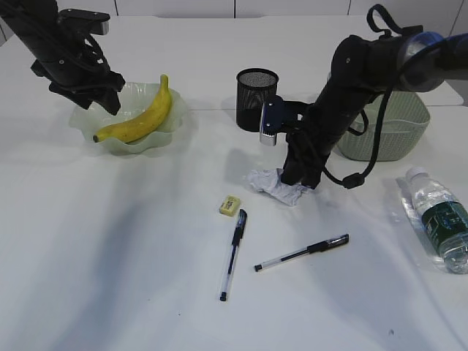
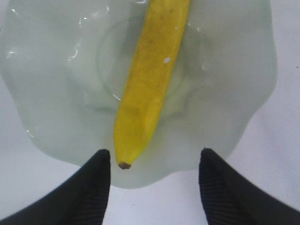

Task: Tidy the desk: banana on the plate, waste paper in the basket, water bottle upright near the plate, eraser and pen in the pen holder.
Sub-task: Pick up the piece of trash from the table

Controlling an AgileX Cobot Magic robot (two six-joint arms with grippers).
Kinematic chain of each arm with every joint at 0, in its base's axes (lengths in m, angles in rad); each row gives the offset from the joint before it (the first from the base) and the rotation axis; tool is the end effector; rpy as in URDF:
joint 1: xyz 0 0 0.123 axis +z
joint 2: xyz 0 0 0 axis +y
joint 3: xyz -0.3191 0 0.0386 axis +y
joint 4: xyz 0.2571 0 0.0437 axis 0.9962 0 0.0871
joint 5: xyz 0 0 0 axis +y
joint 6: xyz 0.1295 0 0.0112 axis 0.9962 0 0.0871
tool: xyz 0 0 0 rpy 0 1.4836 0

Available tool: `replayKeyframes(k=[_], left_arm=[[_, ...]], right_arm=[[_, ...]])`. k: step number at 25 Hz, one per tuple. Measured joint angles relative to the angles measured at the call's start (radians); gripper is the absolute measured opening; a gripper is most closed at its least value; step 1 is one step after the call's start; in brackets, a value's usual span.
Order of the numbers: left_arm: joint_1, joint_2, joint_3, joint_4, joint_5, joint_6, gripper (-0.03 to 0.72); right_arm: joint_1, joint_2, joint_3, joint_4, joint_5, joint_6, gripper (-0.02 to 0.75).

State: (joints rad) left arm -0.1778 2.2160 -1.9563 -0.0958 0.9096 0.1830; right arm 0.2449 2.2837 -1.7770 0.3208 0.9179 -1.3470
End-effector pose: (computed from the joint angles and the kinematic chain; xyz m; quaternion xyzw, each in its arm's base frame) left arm 0.5331 -0.1058 0.2166 0.1548 0.9569 -0.0432 0.2418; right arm 0.4927 0.1567 0.1309 -0.6435 0.7442 0.0568 0.1698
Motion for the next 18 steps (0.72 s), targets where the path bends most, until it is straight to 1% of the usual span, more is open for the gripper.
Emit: replayKeyframes(k=[3, 7, 11, 14, 18], left_arm=[[0.0, 0.0, 0.0, -0.002, -0.002, 0.0, 0.42], [0.0, 0.0, 0.0, -0.004, -0.01, 0.0, 0.42], [0.0, 0.0, 0.0, -0.006, -0.013, 0.0, 0.42], [0.0, 0.0, 0.0, -0.008, -0.013, 0.0, 0.42], [0.0, 0.0, 0.0, -0.008, -0.015, 0.0, 0.42]], right_arm=[[0.0, 0.0, -0.002, 0.013, 0.009, 0.006, 0.011], [0.0, -0.002, -0.049, 0.038, 0.045, 0.016, 0.011], [0.0, -0.004, -0.143, 0.072, 0.087, 0.064, 0.011], [0.0, -0.004, -0.219, 0.08, 0.096, 0.134, 0.011], [0.0, -0.004, -0.319, 0.08, 0.094, 0.16, 0.011]])
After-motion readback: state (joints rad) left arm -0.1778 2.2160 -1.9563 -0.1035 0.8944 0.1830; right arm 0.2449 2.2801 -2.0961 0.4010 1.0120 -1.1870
